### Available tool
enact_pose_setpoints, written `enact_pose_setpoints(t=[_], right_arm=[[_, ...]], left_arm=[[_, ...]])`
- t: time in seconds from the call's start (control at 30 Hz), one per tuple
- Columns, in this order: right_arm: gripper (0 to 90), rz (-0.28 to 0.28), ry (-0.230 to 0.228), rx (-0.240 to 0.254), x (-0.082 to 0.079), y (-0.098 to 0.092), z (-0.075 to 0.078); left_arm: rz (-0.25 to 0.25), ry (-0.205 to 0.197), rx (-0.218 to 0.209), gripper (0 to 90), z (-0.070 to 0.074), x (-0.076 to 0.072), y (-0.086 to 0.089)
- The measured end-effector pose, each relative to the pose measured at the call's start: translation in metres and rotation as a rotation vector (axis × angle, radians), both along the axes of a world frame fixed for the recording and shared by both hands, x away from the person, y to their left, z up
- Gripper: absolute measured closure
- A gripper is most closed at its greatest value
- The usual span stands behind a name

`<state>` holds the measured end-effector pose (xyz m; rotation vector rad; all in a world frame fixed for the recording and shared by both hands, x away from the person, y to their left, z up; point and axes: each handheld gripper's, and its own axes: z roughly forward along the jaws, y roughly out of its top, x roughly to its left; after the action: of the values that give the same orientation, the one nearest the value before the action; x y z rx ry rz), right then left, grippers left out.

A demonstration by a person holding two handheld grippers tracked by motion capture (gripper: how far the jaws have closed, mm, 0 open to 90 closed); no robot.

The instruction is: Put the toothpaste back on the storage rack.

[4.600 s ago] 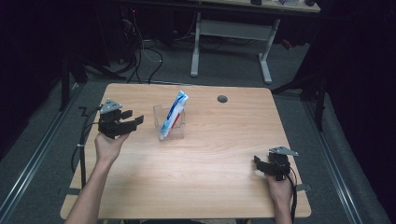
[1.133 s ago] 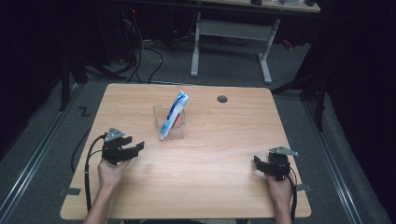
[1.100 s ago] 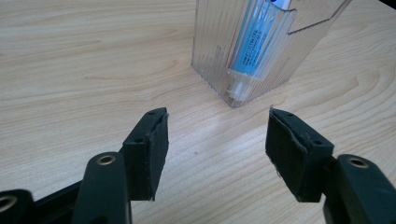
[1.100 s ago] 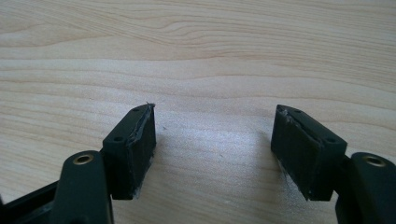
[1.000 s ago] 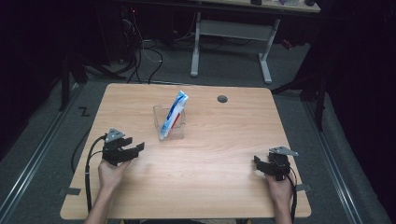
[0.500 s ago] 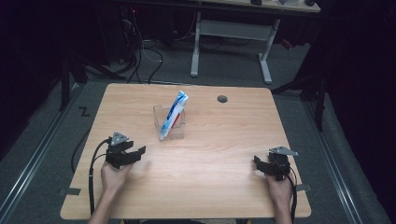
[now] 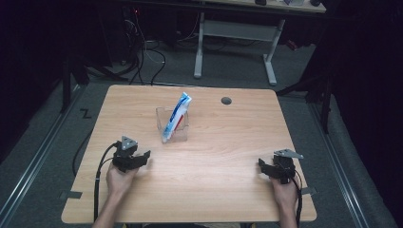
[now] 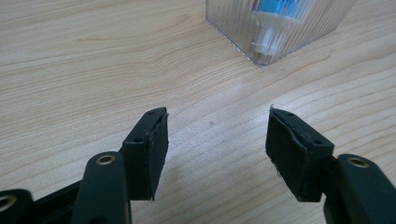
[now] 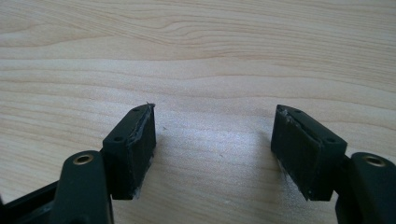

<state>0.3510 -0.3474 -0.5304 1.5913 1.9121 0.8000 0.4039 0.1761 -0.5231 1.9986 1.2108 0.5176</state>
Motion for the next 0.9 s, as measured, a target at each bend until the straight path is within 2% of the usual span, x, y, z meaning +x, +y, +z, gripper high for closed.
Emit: enact_pose_setpoints(t=[0.9], right_arm=[[31.1, 0.0, 0.0, 0.0, 0.0, 0.0, 0.0]], left_arm=[[0.018, 0.001, 0.015, 38.9, -0.013, 0.009, -0.007]])
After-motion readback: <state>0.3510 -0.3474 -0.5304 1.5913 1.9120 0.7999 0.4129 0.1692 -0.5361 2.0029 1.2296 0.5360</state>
